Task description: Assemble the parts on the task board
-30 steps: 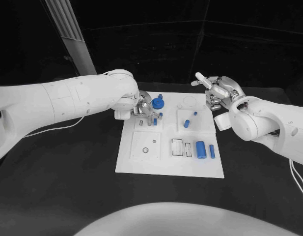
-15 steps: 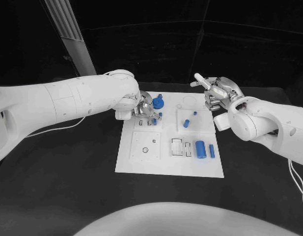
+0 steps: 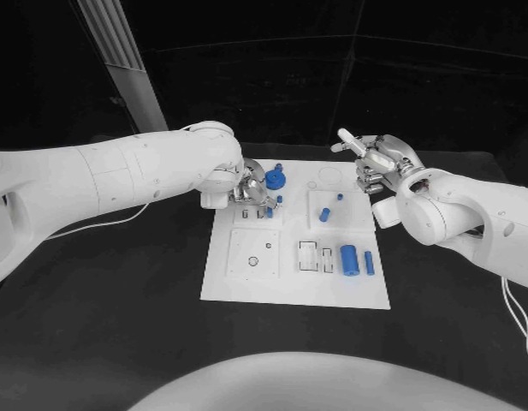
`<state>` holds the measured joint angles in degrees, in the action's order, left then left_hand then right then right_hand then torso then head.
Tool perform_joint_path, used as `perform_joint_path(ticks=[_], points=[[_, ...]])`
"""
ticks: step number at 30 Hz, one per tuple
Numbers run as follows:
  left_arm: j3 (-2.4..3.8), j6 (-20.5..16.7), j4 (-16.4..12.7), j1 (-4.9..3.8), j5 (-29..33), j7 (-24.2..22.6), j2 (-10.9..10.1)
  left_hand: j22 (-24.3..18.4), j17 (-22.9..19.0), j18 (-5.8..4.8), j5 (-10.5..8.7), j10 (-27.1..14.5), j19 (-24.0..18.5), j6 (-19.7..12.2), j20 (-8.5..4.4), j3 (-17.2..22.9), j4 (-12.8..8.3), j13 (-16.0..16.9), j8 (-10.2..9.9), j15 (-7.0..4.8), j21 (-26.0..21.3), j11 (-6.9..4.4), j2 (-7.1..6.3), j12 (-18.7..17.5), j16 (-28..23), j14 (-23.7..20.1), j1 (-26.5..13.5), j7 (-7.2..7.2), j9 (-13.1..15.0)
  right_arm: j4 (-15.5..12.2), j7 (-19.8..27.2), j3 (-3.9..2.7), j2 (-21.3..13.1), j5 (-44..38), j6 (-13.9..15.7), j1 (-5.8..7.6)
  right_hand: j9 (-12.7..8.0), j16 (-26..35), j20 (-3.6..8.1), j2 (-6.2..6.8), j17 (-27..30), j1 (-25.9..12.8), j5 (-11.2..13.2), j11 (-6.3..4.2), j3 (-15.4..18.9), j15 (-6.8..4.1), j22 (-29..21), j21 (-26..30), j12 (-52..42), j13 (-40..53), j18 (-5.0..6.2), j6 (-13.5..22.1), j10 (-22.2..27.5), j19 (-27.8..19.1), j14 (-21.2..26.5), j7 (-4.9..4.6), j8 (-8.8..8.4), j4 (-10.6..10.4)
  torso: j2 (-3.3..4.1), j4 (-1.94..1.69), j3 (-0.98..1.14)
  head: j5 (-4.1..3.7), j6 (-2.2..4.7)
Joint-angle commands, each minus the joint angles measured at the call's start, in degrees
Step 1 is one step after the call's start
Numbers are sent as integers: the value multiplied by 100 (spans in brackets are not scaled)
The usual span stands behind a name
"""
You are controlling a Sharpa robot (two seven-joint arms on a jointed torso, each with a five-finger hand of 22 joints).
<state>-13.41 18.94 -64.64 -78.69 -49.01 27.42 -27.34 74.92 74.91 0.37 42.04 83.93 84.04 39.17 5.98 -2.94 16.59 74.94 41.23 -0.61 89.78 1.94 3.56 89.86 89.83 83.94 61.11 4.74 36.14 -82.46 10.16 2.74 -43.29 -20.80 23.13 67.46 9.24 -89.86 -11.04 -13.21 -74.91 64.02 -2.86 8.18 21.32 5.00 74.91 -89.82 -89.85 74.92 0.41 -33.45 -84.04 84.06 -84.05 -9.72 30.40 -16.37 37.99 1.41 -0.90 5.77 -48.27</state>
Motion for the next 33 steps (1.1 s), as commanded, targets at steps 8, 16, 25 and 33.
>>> perform_joint_path(ticks=[8, 16, 25, 33], points=[[4, 112, 21, -6, -24, -47, 6, 1508, 1509, -37, 196, 607, 596, 105, -47, 257, 13, 1506, -73, -71, 22, -77, 56, 14, 17, 606, 153, -15, 84, 1, -20, -2, 5, 1, -31, 7, -13, -14, 39, -7, -1509, 77, -31, -29, -45, -53, 1509, -18, -15, 1508, -41, -22, -596, 594, -595, -240, 17, -1, -3, 4, -1, -5, -17], [4, 117, 47, 3, 19, -125, 19, 1508, 1509, -37, 211, 607, 596, 166, -74, 473, -43, 1506, -112, -102, 22, -111, -113, 14, 17, 606, 449, -52, 187, 8, -40, -2, 5, -2, -16, 7, -17, -14, 39, -15, -1509, 96, -34, -30, -51, -54, 1509, -18, -15, 1508, -41, -23, -596, 594, -595, -240, 21, -1, -4, 0, -3, -16, -19], [4, 18, 51, 9, 29, -240, 13, 1508, 1509, -37, 191, 607, 596, 261, -109, 763, -195, 1506, -139, -138, 22, -156, -305, 14, 17, 606, 852, -95, 311, 24, -79, -1, 5, -22, 0, 5, -22, -14, 40, -26, -1509, 114, -36, -31, -59, -55, 1509, -18, -15, 1508, -41, -23, -596, 594, -595, -239, 24, -2, -3, 3, -1, -27, -21], [4, -23, 52, 10, 30, -290, 7, 1508, 1509, -37, 134, 607, 596, 281, -117, 803, -206, 1506, -157, -145, 22, -155, -386, 14, 17, 606, 885, -97, 340, 36, -104, -1, 8, -38, 9, 4, -30, -14, 40, -45, -1509, 136, -37, -30, -70, -55, 1509, -18, -15, 1508, -41, -15, -596, 594, -595, -240, 23, -5, -2, 0, -2, -27, -27]])
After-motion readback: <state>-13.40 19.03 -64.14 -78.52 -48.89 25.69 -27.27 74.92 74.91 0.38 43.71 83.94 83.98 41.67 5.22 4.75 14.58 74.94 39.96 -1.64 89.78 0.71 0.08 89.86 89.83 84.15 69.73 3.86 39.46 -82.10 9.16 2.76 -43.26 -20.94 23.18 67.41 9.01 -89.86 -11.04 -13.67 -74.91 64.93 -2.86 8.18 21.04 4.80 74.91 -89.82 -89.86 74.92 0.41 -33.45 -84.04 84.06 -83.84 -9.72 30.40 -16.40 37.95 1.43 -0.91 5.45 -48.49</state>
